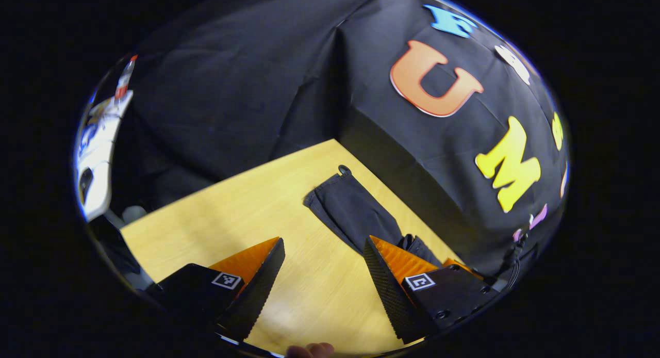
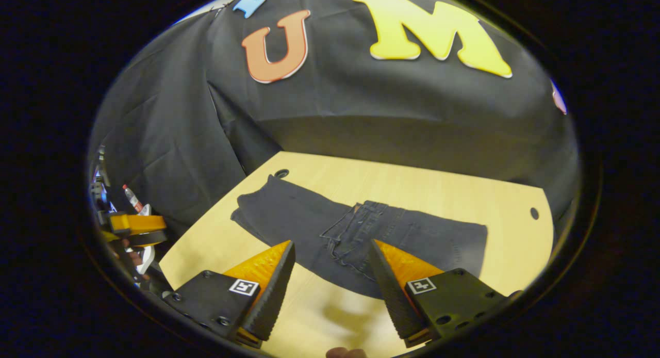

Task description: Grasp the waist and the cuffs of the jeans and fold them to make the two legs overlap; first hold the waist and fold one-third of the jeans toward the cuffs, then hold the cuffs and fold the remaining one-third in the same direction to finish folding.

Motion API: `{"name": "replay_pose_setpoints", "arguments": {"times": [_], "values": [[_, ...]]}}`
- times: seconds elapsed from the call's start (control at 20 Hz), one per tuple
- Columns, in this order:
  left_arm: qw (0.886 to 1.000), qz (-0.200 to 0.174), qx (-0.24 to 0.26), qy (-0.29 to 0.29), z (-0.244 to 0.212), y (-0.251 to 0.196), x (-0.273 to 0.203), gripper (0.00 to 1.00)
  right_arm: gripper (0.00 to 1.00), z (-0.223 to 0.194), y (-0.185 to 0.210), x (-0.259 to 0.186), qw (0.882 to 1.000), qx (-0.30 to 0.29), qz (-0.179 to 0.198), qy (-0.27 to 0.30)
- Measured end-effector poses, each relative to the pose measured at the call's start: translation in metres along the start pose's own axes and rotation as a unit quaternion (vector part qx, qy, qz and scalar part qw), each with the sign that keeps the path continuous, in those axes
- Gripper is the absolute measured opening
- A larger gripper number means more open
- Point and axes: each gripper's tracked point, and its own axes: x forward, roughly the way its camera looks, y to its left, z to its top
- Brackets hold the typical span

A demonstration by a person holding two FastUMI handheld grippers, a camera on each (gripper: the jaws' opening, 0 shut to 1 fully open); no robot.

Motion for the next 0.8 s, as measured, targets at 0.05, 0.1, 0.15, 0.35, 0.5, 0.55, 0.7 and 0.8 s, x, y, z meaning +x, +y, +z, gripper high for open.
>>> {"name": "replay_pose_setpoints", "arguments": {"times": [0.05, 0.1, 0.15, 0.35, 0.5, 0.55, 0.7, 0.8], "values": [[0.999, -0.016, -0.043, 0.012, 0.005, -0.003, 0.019, 0.99, 0.88, 0.005, -0.007, -0.019, 1.0, -0.005, -0.005, -0.007], [0.996, -0.028, -0.083, 0.027, 0.007, -0.005, 0.037, 0.99, 0.9, 0.008, -0.016, -0.037, 1.0, -0.008, -0.012, -0.013], [0.992, -0.038, -0.117, 0.039, 0.008, -0.004, 0.054, 0.99, 0.91, 0.009, -0.025, -0.054, 1.0, -0.009, -0.021, -0.018], [0.979, -0.042, -0.193, 0.055, 0.014, 0.01, 0.111, 1.0, 0.93, 0.008, -0.068, -0.102, 0.997, 0.013, -0.068, -0.022], [0.975, -0.03, -0.213, 0.053, 0.02, 0.02, 0.141, 1.0, 0.97, -0.001, -0.107, -0.125, 0.993, 0.028, -0.113, -0.017], [0.975, -0.026, -0.215, 0.052, 0.021, 0.022, 0.151, 0.99, 0.97, -0.004, -0.117, -0.129, 0.992, 0.036, -0.122, -0.015], [0.976, -0.004, -0.209, 0.052, 0.02, 0.03, 0.171, 0.99, 0.97, -0.009, -0.137, -0.137, 0.988, 0.066, -0.14, -0.009], [0.977, -0.003, -0.206, 0.05, 0.023, 0.026, 0.178, 0.99, 1.0, -0.009, -0.143, -0.137, 0.986, 0.078, -0.145, -0.012]]}}
